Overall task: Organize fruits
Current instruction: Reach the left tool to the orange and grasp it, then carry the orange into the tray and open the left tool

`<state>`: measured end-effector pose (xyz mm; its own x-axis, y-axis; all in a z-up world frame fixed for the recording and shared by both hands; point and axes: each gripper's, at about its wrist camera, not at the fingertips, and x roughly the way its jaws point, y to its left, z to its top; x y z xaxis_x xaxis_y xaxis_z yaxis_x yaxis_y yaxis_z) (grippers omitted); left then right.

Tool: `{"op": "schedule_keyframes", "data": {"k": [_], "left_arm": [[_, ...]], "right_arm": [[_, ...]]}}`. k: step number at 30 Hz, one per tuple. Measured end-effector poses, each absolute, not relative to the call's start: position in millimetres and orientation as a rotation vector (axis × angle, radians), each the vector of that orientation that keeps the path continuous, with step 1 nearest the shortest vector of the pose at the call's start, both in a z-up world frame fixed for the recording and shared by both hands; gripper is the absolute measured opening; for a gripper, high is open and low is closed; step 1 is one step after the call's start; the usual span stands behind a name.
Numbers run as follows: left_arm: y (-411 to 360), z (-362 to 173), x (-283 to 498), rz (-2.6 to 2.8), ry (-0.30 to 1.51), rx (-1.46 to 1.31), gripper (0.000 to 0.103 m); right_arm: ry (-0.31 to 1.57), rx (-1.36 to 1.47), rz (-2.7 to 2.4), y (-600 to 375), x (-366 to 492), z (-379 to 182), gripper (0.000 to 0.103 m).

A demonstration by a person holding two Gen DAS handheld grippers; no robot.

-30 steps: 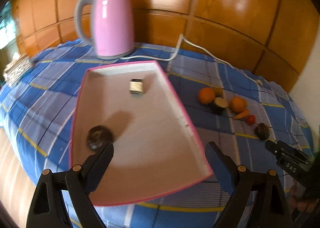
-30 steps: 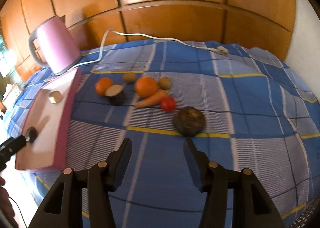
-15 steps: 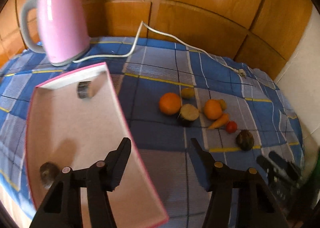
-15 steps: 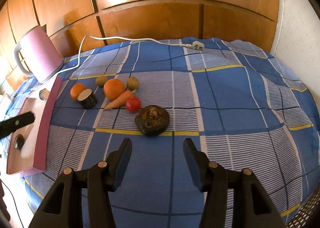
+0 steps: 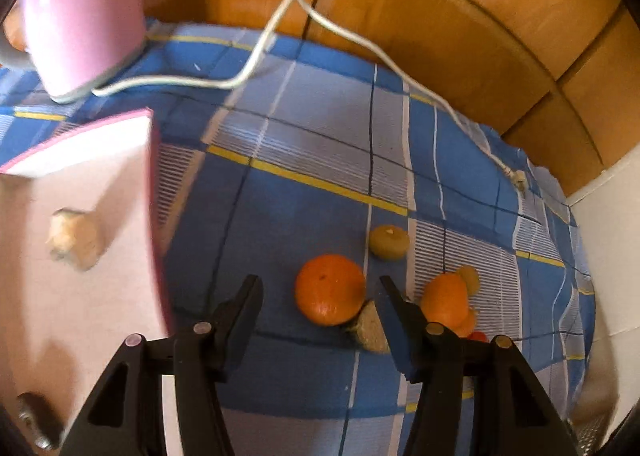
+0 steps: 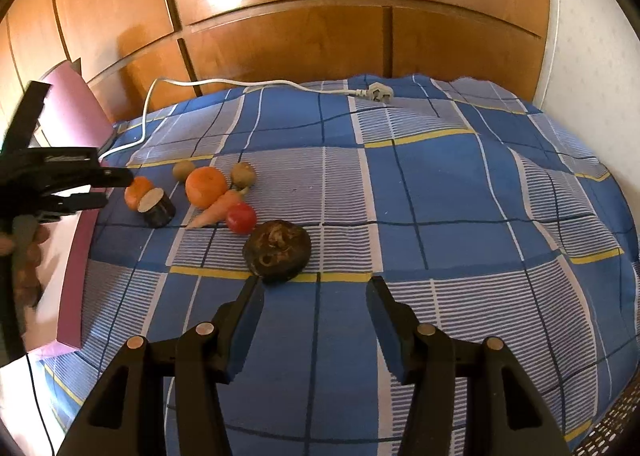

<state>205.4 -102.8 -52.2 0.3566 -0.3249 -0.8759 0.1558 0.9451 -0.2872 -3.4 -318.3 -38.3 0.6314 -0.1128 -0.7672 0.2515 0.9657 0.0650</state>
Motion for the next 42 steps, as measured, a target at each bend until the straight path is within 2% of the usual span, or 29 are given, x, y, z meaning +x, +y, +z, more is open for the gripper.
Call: {"op": "schedule_keyframes", "data": {"k": [1,3,5,7,16,21,35,38,42], "left_arm": [[-104.7,-55.7,208.0,-0.305,1.175,-0.16,0.062],[-106.6,-57.2,210.9,-0.293,1.157,-0.155,0.062],[-103.4,-57.3,212.2,-0.285,1.156,-0.168,0.055],[-100.0,-53.6,211.9,-0.327,1.13,-0.186,0.038],[-95.6,-48.5,200.9,-0.38,1.106,-0.125,0.037],[-101.8,-36.6,181.3,-0.438,1.023,-0.002,0.037],[-42.5,-16.6,115.1,-0.478,0.982,-0.168,0.037],[-19.4,-10.6,111.4,-0.445,0.965,-0.214,0.037],[12.2,-2.5,114.0,-0.376,0.931,-0.241,0.037]], "right_arm": [[0.864,0.172,-0.21,-318.9,-3.4,-38.1,0.054],[0.867,0.171,-0.208,-319.6,-2.5,-38.3,0.054],[0.871,0.173,-0.208,-320.7,-2.6,-38.2,0.054],[0.869,0.171,-0.208,-321.4,-2.4,-37.5,0.054],[0.873,0.174,-0.206,-321.7,1.5,-37.0,0.054],[0.875,0.167,-0.203,-318.3,2.2,-36.6,0.054],[0.892,0.235,-0.14,-323.2,26.8,-33.1,0.054],[0.895,0.267,-0.109,-323.9,41.2,-30.5,0.041],[0.901,0.27,-0.077,-319.8,61.4,-27.0,0.035]]}}
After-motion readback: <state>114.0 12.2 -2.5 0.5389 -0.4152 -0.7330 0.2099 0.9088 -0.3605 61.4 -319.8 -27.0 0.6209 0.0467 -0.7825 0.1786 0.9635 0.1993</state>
